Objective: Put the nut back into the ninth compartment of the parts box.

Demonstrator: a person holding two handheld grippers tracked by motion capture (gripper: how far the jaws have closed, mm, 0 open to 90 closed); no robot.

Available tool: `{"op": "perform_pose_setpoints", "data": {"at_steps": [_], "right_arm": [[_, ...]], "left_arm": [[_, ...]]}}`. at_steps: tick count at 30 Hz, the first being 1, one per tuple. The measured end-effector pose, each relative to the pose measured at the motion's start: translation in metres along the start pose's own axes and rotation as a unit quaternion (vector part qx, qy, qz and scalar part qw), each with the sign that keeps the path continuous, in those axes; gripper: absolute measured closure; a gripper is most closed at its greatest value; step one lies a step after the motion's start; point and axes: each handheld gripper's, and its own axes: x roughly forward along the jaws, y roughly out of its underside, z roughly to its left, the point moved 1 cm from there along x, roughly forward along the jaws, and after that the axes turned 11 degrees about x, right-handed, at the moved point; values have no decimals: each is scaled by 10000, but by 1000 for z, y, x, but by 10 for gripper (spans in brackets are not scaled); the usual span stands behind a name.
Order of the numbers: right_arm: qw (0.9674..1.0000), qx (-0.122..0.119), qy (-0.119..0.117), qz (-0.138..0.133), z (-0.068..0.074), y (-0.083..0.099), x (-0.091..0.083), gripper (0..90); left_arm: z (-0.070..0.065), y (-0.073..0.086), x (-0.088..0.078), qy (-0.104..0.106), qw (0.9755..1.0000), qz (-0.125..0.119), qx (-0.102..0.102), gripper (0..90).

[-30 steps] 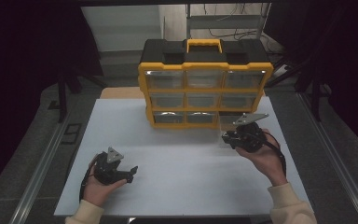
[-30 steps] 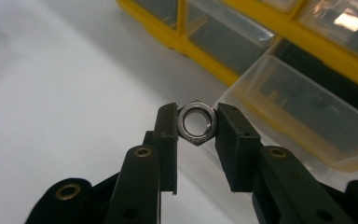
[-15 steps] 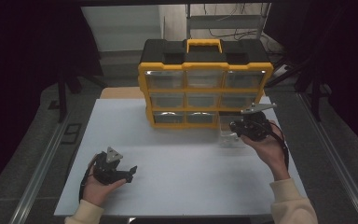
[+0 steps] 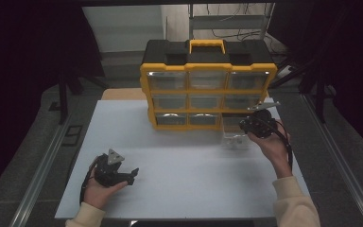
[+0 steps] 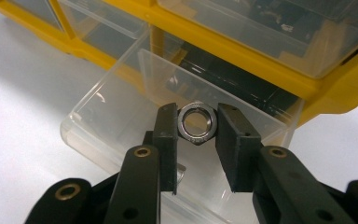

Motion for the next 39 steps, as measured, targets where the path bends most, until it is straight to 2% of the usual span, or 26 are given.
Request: {"op": "perform_pose_setpoints", "data": {"at_steps": [3, 6, 9, 11, 14, 22, 25, 30, 39], "right_arm": [[10000, 20, -22, 14, -1, 0, 1, 668], [9999, 57, -93, -71, 0, 0, 1, 510], [9995, 93, -259, -152, 3, 0, -2, 363], [9993, 98, -318, -197, 6, 1, -4, 298], [9984, 138, -465, -277, 9, 3, -8, 253], [9962, 127, -735, -444, 12, 15, -24, 231], [9958, 69, -754, -519, 16, 21, -31, 232], [9953, 107, -765, -587, 21, 32, -44, 244], [9957, 72, -746, -553, 27, 57, -51, 292]], "left_arm": [[0, 0, 0, 0, 10000, 1, -5, 89], [0, 0, -1, 1, 10000, -10, -4, 89], [0, 0, -1, -1, 10000, -17, -14, 89], [0, 0, -1, 0, 10000, -16, -11, 89], [0, 0, -1, -1, 10000, -24, -6, 89], [0, -1, -1, 2, 10000, -28, -2, 89], [0, -1, -1, 2, 10000, -38, -5, 89], [-1, -1, -2, 19, 10000, -36, 15, 89], [0, -1, -2, 7, 10000, -53, -19, 89]]}}
